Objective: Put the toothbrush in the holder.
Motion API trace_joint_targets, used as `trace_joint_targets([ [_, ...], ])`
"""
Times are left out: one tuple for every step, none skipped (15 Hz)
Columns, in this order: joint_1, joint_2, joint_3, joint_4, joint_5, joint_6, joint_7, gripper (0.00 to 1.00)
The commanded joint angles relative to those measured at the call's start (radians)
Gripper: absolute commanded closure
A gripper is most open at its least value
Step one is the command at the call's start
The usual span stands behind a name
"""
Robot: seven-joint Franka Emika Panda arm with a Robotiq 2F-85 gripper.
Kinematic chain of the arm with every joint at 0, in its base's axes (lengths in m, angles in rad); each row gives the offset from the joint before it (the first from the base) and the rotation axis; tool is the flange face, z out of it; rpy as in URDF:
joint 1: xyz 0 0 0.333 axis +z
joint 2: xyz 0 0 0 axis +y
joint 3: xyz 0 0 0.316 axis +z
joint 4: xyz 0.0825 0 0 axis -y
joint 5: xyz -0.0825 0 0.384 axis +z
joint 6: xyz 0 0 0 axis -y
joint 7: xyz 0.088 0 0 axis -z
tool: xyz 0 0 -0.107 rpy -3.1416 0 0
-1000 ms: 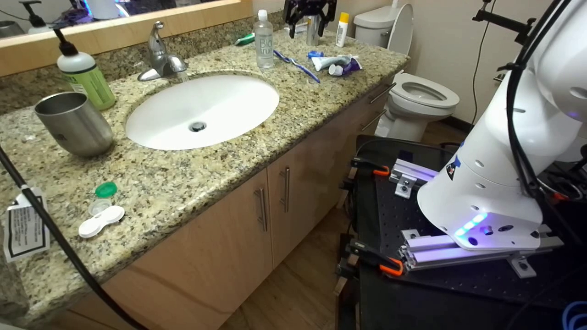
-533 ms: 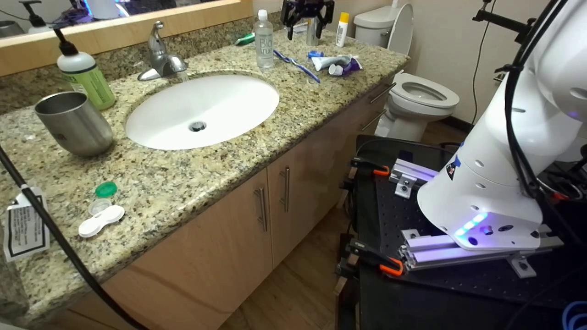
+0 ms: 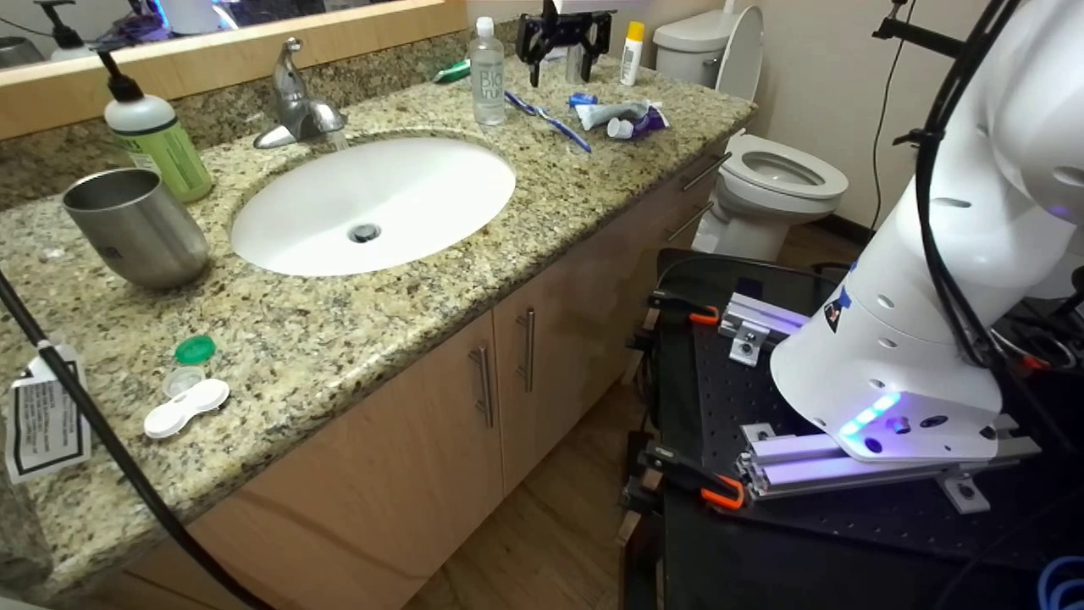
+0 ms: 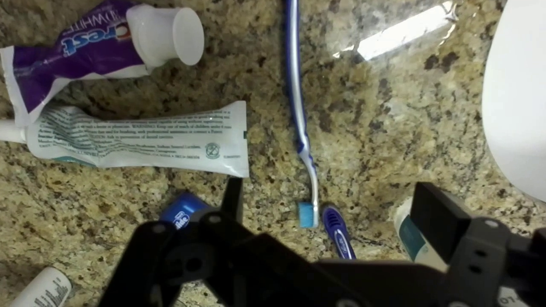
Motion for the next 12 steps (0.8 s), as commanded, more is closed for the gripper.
trace_joint_targets([
  [-0.007,0.069,0.006,0.065,-0.006,-0.009,0.022,0.0],
  [-0.006,0.028,0.007,0.026,-0.005,-0.002,0.011,0.0],
  [-0.006,0.037,0.007,0.032,-0.005,-0.002,0.012,0.0],
  [-0.006,0.038,0.007,0.032,-0.005,-0.002,0.012,0.0],
  [-0.006,0.036,0.007,0.032,-0.005,-0.002,0.012,0.0],
  [-0.006,0.035,0.008,0.032,-0.005,-0.002,0.012,0.0],
  [-0.008,0.064,0.007,0.062,0.0,-0.026,0.024,0.0],
  [-0.008,0.108,0.01,0.091,0.002,-0.038,0.038,0.0],
  [-0.004,0.132,0.011,0.103,-0.002,-0.035,0.051,0.0],
  [0.001,0.158,0.013,0.119,-0.007,-0.033,0.063,0.0],
  [0.006,0.179,0.014,0.129,-0.011,-0.026,0.076,0.0],
  [0.011,0.201,0.014,0.144,-0.016,-0.029,0.086,0.0],
])
